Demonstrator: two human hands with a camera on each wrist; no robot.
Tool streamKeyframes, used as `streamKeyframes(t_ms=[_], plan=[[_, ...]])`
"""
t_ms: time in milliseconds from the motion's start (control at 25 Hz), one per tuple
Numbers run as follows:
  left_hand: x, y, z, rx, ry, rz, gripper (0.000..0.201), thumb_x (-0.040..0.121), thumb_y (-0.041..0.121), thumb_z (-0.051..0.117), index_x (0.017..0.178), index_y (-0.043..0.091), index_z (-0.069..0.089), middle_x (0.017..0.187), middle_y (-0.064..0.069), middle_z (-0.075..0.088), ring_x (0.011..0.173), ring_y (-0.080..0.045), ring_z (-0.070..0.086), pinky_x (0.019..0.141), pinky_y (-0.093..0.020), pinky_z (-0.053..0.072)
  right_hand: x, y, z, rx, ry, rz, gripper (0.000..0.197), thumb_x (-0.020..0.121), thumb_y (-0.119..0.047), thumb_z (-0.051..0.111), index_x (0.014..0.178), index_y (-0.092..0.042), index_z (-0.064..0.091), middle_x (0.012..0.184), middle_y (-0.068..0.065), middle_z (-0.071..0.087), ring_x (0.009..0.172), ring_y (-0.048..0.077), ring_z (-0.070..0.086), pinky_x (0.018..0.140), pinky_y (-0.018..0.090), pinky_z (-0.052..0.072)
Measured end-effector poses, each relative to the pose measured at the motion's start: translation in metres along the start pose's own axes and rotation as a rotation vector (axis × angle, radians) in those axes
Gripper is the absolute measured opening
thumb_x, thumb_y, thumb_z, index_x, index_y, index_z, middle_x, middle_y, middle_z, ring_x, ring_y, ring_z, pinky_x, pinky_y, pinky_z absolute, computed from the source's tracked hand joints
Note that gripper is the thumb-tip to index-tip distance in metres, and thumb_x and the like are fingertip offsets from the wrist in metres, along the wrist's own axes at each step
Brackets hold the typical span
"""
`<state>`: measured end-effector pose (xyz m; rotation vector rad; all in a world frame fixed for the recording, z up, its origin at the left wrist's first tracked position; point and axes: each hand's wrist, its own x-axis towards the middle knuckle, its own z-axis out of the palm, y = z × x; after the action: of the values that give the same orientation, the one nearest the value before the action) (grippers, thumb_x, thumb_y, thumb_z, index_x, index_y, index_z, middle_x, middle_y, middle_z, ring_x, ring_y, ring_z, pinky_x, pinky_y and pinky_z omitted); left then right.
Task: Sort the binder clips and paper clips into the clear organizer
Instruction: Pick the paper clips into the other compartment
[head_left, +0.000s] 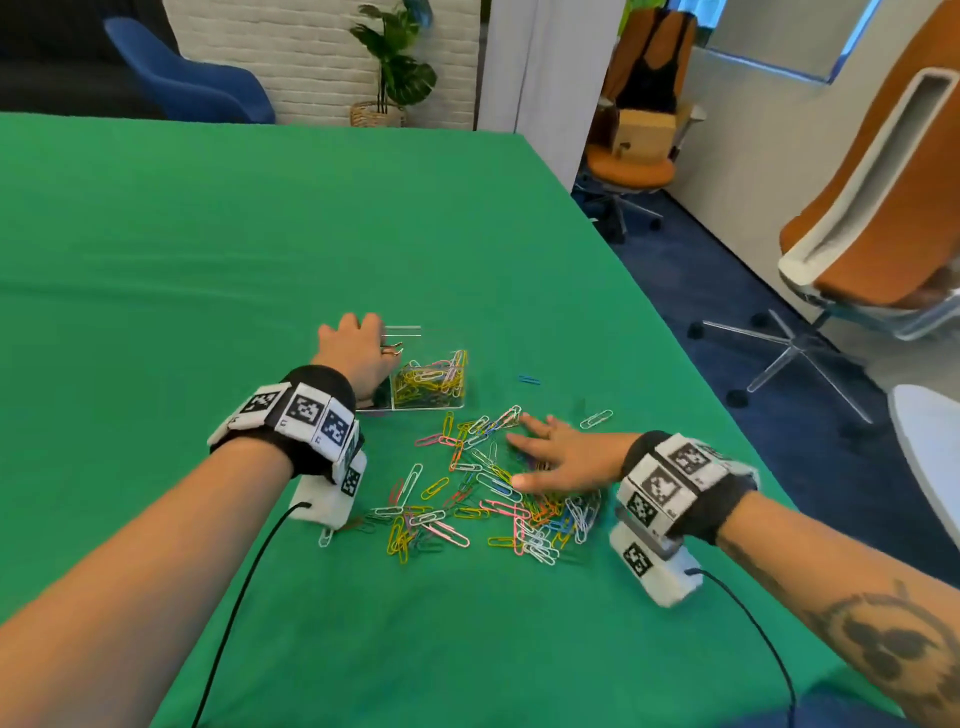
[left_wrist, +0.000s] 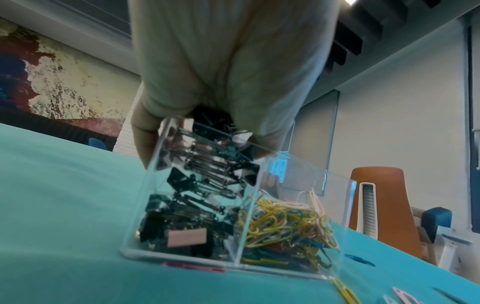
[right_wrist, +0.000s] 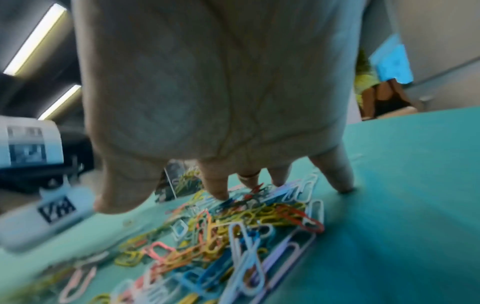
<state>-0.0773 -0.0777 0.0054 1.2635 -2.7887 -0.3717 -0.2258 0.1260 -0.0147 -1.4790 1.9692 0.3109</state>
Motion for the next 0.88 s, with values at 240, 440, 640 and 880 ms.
streamKeyframes(t_ms=[240,440,640,880], plan=[[-0.009,0.007,-0.004,0.064,0.021,0.047,0.034,0.094,0.027,0.043,0.117,0.002,0.043,0.120,-0.022,0.047,0.111,-0.034,0.044,0.100,-0.039,0.032,-0.037,0.017,0.049,-0.001,0.156,-0.006,0.120,0.064,-0.065,0.068,0.147,-0.030,-0.012,0.157,0.006,-0.020,0.145,0.025,-0.018,0.118,0.054,0.009],[-0.010,0.006,-0.004,0.038,0.028,0.036,0.034,0.094,0.026,0.043,0.116,0.001,0.044,0.119,-0.024,0.047,0.109,-0.035,0.045,0.099,-0.040,0.033,-0.019,0.014,0.044,-0.203,0.279,-0.058,0.126,0.055,-0.067,0.072,0.148,-0.030,-0.004,0.154,0.007,0.014,0.142,0.026,0.014,0.110,0.051,0.031],[-0.006,0.003,-0.001,0.047,0.007,0.041,0.034,0.093,0.026,0.043,0.116,0.001,0.043,0.118,-0.024,0.047,0.110,-0.035,0.045,0.098,-0.039,0.033,-0.002,0.018,0.029,-0.173,0.310,-0.129,0.097,0.063,-0.064,0.069,0.144,-0.030,0.026,0.134,0.009,0.032,0.124,0.024,0.030,0.099,0.040,0.043],[-0.003,0.002,0.001,0.054,0.028,0.059,0.034,0.093,0.025,0.044,0.116,0.000,0.044,0.117,-0.024,0.048,0.109,-0.033,0.045,0.099,-0.039,0.031,0.003,0.010,0.035,-0.330,0.339,-0.140,0.061,0.090,-0.054,0.041,0.134,-0.013,0.036,0.135,0.015,0.035,0.118,0.029,0.040,0.091,0.043,0.047]])
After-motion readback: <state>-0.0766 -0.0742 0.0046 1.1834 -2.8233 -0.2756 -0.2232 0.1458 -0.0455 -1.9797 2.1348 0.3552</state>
